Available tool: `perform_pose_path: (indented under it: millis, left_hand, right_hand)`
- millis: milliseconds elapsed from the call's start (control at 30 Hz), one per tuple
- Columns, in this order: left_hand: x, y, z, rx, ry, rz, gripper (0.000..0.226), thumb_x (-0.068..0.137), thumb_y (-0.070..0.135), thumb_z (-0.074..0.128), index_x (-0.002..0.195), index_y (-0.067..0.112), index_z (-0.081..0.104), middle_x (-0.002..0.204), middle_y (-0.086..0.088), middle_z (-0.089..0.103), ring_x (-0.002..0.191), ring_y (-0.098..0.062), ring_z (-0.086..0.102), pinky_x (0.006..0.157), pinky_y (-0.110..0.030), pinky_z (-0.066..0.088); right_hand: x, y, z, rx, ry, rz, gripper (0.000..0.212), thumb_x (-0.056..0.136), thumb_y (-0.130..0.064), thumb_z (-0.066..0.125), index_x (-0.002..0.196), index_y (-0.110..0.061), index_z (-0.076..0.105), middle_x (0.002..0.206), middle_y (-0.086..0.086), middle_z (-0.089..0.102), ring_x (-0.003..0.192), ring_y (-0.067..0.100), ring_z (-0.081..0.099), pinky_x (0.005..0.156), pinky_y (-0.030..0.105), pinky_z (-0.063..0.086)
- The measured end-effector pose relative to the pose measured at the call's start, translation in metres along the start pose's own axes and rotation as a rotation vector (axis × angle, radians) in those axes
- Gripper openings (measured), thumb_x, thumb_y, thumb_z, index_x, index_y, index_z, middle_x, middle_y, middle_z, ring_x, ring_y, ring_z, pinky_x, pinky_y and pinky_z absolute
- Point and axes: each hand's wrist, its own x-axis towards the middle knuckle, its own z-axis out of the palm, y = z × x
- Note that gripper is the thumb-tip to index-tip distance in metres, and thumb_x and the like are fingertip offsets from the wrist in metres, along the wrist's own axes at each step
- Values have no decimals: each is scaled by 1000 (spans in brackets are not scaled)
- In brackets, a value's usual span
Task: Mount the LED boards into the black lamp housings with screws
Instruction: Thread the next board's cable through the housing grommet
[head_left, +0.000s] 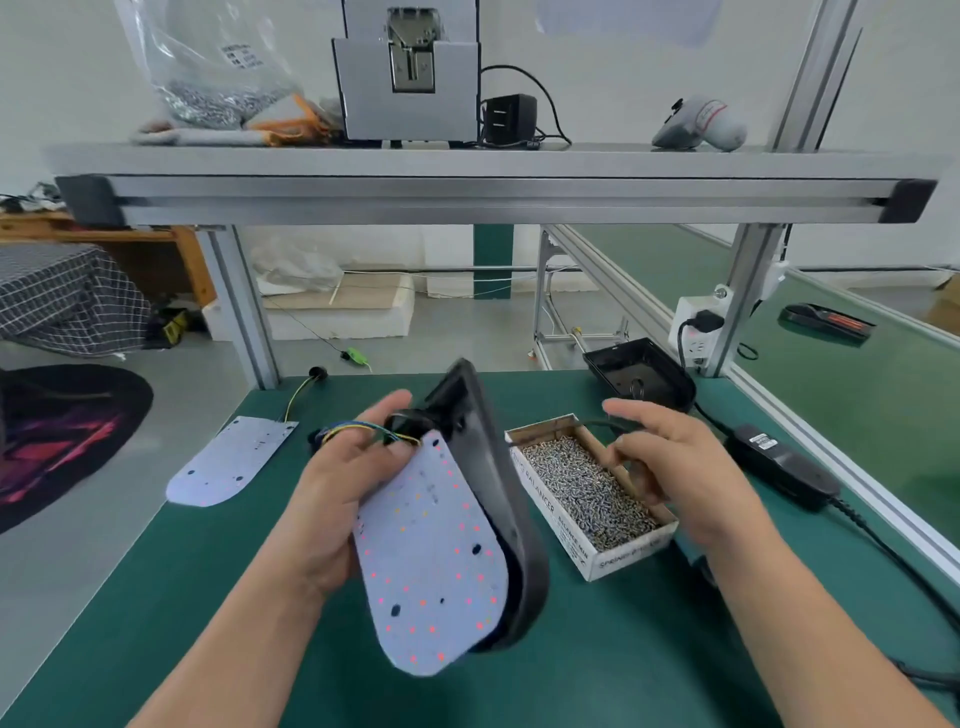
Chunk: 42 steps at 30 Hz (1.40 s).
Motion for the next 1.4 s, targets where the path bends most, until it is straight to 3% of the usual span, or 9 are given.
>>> perform_pose_path:
  millis: [167, 467, 567, 667, 867, 1033, 1200, 1300, 1400]
  left_hand:
    - [-5, -13, 17, 218, -33, 6, 57, 84, 8, 70, 139, 23, 67, 126, -16, 76, 107, -30, 72, 95, -42, 58]
    - [-7, -17, 26, 195, -13, 81, 54, 81, 8, 71, 132, 28, 73, 108, -13, 74, 95, -25, 70, 83, -31, 60]
    - [-5, -17, 24, 135, -16, 78, 55, 82, 6, 70, 132, 27, 72, 103, -9, 74, 91, -27, 71, 81, -34, 61]
    - [-4, -19, 24, 175, 47, 134, 52, 81, 8, 74, 132, 19, 71, 112, 1, 78, 100, -18, 73, 91, -34, 59]
    - [3, -25, 24, 455, 288, 218, 48, 85, 15, 90, 127, 28, 71, 139, 12, 70, 127, -7, 66, 110, -39, 50]
    - [-1, -35, 26, 709, 528, 336, 54, 76, 52, 91, 119, 40, 62, 123, 23, 67, 120, 10, 58, 100, -26, 47]
    - [2, -37, 28, 593, 563, 169, 70, 53, 77, 82, 106, 39, 56, 100, 10, 70, 85, 6, 64, 72, -15, 47]
    - [4, -40, 26, 423, 497, 37, 85, 51, 75, 88, 116, 27, 62, 100, 10, 76, 92, -4, 70, 84, -29, 53]
    - [3, -44, 28, 214, 316, -122, 90, 59, 70, 90, 119, 6, 71, 113, -10, 80, 98, -25, 73, 97, -49, 57]
  right_hand:
    - [-9, -3, 16, 273, -284, -99, 43, 92, -14, 64, 132, -28, 73, 111, 21, 77, 48, 13, 47, 44, 22, 37]
    - [-16, 5, 52, 436, -378, -88, 45, 99, 1, 43, 127, -15, 74, 139, 15, 69, 48, 14, 47, 45, 22, 37]
    - [-20, 8, 63, 280, -455, -101, 37, 104, -7, 57, 132, -25, 73, 135, 11, 71, 90, 29, 67, 73, 34, 54]
    - [-27, 8, 74, 155, -543, -211, 34, 99, -11, 66, 129, -24, 73, 129, 2, 75, 120, 19, 70, 96, 31, 57]
    - [-27, 6, 84, 67, -460, -275, 29, 102, -13, 66, 130, -18, 72, 128, 4, 76, 126, 27, 68, 107, 49, 53]
    - [-28, 8, 89, 171, -381, -292, 34, 99, 0, 64, 123, -21, 75, 119, 3, 77, 113, 18, 71, 93, 27, 55]
    - [-25, 12, 90, 225, -330, -315, 36, 97, 5, 65, 123, -18, 74, 116, 9, 76, 109, 22, 71, 96, 35, 56]
    - [-23, 10, 89, 295, -273, -314, 35, 93, 3, 69, 122, -16, 75, 116, 11, 76, 109, 29, 70, 100, 48, 55]
    - [-22, 9, 87, 350, -270, -303, 35, 92, 1, 70, 120, -17, 76, 115, 10, 77, 107, 27, 72, 94, 39, 58]
